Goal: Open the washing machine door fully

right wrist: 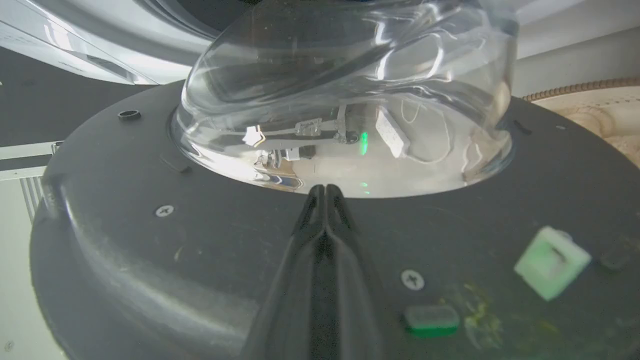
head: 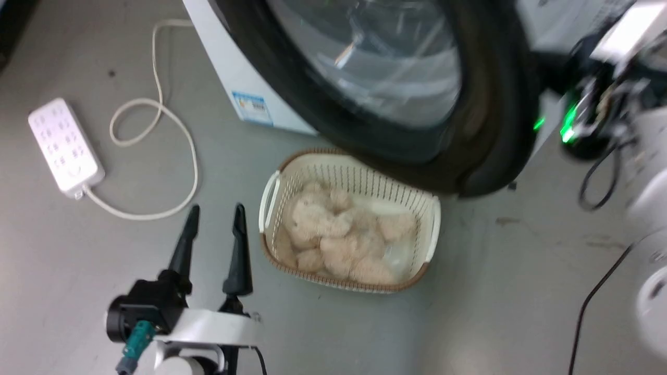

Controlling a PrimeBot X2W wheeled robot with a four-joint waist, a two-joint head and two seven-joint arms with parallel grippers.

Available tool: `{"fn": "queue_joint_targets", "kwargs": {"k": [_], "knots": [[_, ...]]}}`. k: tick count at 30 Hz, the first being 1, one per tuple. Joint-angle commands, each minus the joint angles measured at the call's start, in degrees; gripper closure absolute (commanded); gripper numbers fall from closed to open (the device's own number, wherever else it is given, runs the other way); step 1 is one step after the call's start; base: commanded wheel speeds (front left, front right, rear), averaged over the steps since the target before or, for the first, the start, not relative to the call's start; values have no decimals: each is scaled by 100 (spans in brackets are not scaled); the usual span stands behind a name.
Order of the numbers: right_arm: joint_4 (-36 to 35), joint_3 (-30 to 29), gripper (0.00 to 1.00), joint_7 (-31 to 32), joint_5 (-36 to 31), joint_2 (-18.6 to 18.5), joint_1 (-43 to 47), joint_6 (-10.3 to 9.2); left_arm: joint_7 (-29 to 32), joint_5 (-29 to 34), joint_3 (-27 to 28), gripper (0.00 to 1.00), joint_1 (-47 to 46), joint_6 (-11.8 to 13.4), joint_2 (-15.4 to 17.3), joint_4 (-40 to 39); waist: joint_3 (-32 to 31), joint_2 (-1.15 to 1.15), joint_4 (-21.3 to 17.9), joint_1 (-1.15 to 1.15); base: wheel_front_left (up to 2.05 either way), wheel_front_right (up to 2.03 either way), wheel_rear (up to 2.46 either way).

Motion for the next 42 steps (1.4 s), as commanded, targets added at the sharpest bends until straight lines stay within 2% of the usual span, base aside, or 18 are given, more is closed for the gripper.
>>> {"fn": "queue_joint_targets", "kwargs": {"k": [1, 6, 12, 19, 24, 28, 33, 37, 41, 42], "knots": [[-59, 27, 100, 90, 81, 82, 204, 5, -30, 14, -25, 0, 75, -30, 0, 54, -304, 0, -79, 1, 0, 0, 0], [-346, 164, 100, 543, 410, 227, 805, 5, -30, -44, -135, 0, 262, -5, 0, 218, -692, 0, -82, 1, 0, 0, 0], [206, 917, 100, 1048, 1430, 235, 1024, 5, -30, -33, -322, 0, 382, -13, 0, 342, -999, 0, 30, 1, 0, 0, 0], [448, 2299, 100, 1323, 2961, 236, 1238, 5, -30, -71, -486, 0, 462, -6, 0, 439, -1123, 0, 203, 1, 0, 0, 0], [85, 3600, 100, 1355, 4240, 236, 1661, 5, -30, -78, -533, 0, 499, -28, 0, 521, -1151, 0, 317, 1, 0, 0, 0], [-611, 4882, 100, 1034, 5369, 236, 2265, 5, -30, -72, -531, 0, 534, -34, 0, 534, -1162, 0, 361, 1, 0, 0, 0], [-1611, 6408, 100, 60, 6407, 236, 2967, 5, -30, -80, -489, 0, 554, -23, 0, 529, -1170, 0, 342, 1, 0, 0, 0], [-1968, 7016, 100, -698, 6733, 236, 3126, 5, -30, -78, -395, 0, 593, 14, 0, 484, -1202, 0, 228, 1, 0, 0, 0], [-2071, 7159, 100, -1240, 6742, 141, 3100, 5, -30, -43, -248, 0, 661, 31, 0, 447, -1297, 0, 67, 1, 0, 0, 0], [-2120, 7162, 57, -1410, 6711, 62, 3095, 5, -30, -30, -200, 0, 680, 30, 1, 439, -1331, 0, 20, 1, 0, 0, 0]]}}
